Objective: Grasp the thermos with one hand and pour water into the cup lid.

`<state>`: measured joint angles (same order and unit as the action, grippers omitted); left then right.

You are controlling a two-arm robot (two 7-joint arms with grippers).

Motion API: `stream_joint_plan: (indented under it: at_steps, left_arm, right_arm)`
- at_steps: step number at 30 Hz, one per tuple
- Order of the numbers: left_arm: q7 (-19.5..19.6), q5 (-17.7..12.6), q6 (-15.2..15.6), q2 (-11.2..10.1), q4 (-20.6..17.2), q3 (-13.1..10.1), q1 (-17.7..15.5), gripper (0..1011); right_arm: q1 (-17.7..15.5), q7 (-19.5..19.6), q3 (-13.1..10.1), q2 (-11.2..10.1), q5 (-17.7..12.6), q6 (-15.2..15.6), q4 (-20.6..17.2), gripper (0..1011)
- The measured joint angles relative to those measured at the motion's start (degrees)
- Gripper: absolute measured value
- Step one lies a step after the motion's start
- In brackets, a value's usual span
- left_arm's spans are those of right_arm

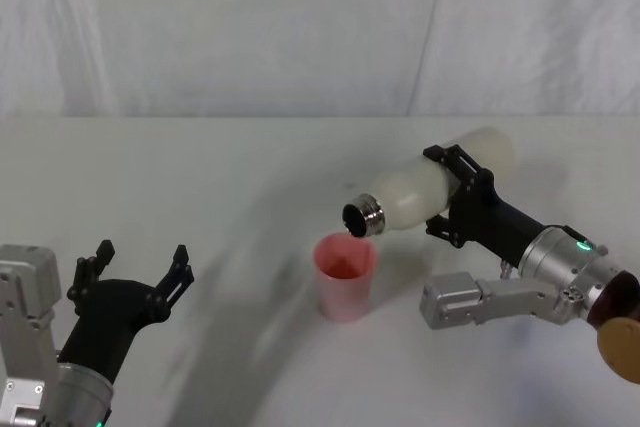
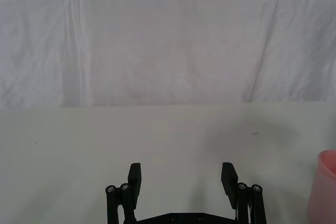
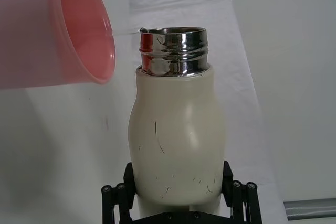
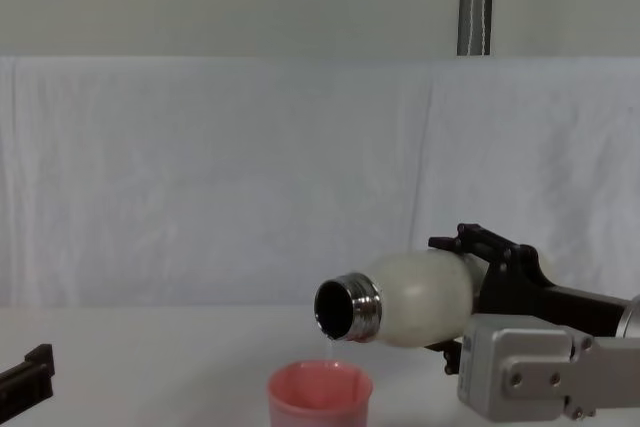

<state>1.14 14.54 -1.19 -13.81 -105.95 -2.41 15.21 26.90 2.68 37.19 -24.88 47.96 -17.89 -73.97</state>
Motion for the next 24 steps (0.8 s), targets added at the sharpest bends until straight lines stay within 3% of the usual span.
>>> stream_joint_plan:
  at_steps: [24]
  left_arm:
    - [0.0,0.0,0.0,0.0,0.0,0.0,0.0,1001]
  right_arm:
    - [0.96,0.18,0.31,0.08,-0.19,-0.2,0.91,959]
